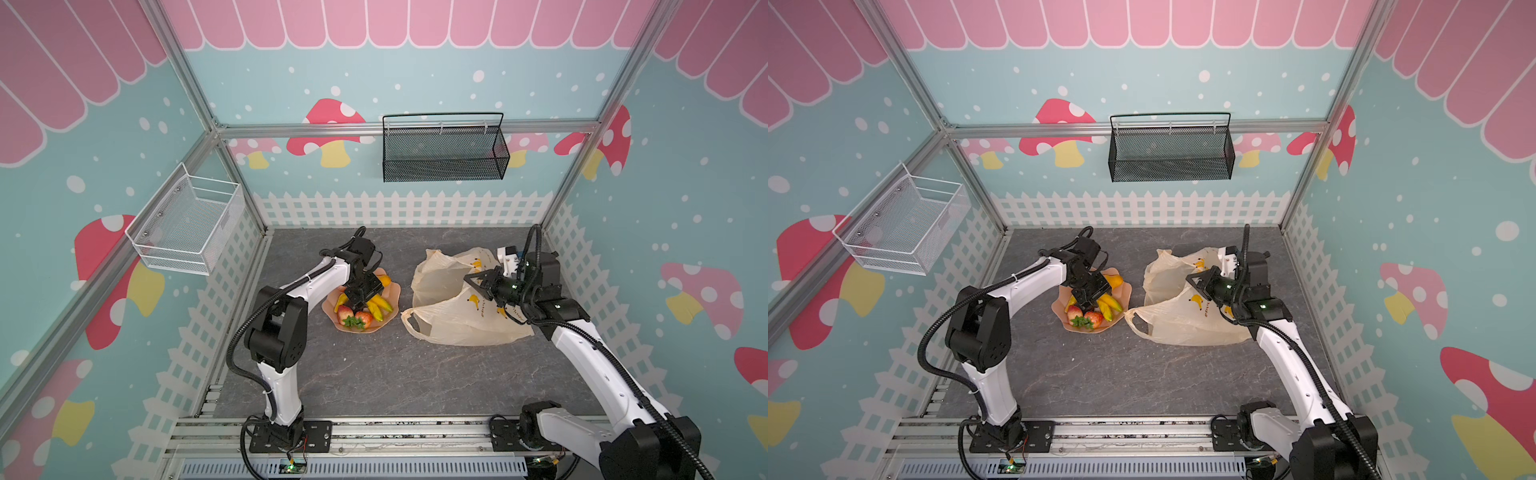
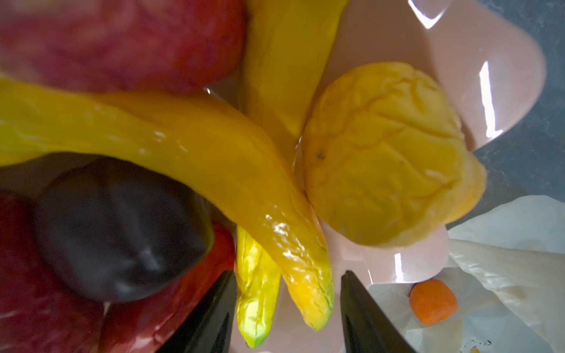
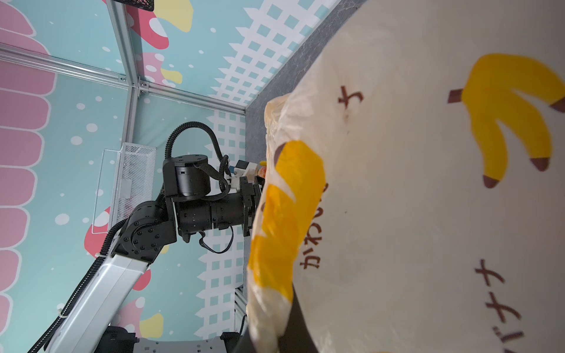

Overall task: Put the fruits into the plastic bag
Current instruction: 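Lower the left gripper into the bowl and grasp the yellow banana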

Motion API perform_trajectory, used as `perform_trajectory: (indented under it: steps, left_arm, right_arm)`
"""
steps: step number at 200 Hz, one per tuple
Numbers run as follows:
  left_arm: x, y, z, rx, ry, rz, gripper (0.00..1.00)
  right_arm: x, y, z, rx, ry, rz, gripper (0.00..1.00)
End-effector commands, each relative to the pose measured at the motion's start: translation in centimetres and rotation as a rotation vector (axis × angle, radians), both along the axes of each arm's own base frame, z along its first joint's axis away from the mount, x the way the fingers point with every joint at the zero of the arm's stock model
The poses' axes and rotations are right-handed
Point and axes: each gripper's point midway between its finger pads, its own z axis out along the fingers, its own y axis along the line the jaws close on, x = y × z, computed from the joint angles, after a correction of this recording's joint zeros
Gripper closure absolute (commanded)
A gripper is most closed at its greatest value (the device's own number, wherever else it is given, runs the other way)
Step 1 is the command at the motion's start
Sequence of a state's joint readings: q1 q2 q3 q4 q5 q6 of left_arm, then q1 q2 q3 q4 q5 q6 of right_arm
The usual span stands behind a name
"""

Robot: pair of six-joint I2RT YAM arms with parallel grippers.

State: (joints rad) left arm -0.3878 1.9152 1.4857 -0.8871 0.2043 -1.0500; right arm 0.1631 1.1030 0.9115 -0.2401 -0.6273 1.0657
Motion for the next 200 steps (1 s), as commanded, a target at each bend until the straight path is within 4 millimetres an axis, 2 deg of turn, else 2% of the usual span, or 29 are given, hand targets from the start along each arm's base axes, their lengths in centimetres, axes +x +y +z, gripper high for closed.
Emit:
perform_trajectory:
  steps: [1,117,200]
  left_arm:
    - [0.5,0.2,-0.3,0.039,-0.003,-0.002,0.46]
    - [0.7,0.3,-1.2,0.056,0.008,-0.022,0.59]
    - [0.5,0.0,-0.1,0.036,-0.010,-0.023,0.73]
  right_arm:
    - [-0.3,-0.2,0.1,-0.004,-0.012,-0.007,1.00]
    - [-0.3,-0.2,0.1,-0.006,-0.013,-0.006,1.00]
    - [0.0,-0.3,0.1,-0.010,-0.013,-0.008,1.00]
